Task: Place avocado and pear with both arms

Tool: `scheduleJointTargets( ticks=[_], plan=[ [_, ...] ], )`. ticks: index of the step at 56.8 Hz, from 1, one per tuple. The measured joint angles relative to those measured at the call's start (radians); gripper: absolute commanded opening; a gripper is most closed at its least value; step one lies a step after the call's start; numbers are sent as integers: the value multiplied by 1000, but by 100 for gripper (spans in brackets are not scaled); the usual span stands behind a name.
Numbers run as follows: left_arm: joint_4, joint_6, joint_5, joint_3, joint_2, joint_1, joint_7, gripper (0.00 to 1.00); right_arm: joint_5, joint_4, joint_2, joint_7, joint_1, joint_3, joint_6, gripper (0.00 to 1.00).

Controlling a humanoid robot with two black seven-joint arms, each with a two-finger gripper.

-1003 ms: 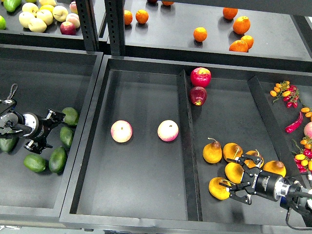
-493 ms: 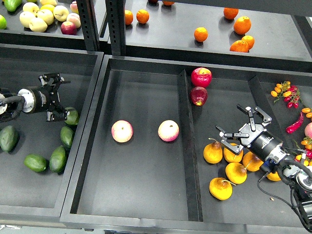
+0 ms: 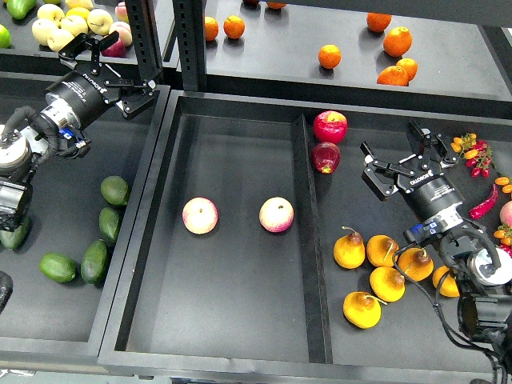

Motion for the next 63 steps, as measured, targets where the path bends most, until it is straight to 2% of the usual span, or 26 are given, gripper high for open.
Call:
scheduleJointTargets(
  ticks=[12,18,21,25,30,32,39,44,46,52,63],
  plan=[
    [-61,0,-1,-131,-99,59,-7,99,5,59,73,0,-40,17,0,99],
    [-111,0,-1,-215,-119,104,-35,99,6,96,83,0,-66,24,0,99],
    [-150,0,7,-246,-121,167,-67,99,6,105,84,8,-88,59,0,99],
    [-168,0,25,-255,-122,204,-73,99,4,105,85,21,-93,86,0,99],
    [-203,0,82,-280,-122,265,-75,99,2,102,85,92,-96,128,0,99],
    [-220,0,107,-294,-122,287,-76,99,1,102,85,138,-96,136,0,99],
    [-260,0,139,-325,-122,341,-81,99,-4,100,85,339,-80,142,0,99],
    [-282,0,142,-341,-122,368,-86,99,-8,96,85,454,-61,136,0,99],
    [-289,0,142,-343,-122,378,-87,99,-9,96,85,482,-56,133,0,99],
    [-310,0,142,-342,-122,400,-87,99,-13,98,85,511,-52,122,0,99],
    [-335,0,141,-337,-122,454,-87,99,-70,96,85,499,-61,61,0,99]
  ],
)
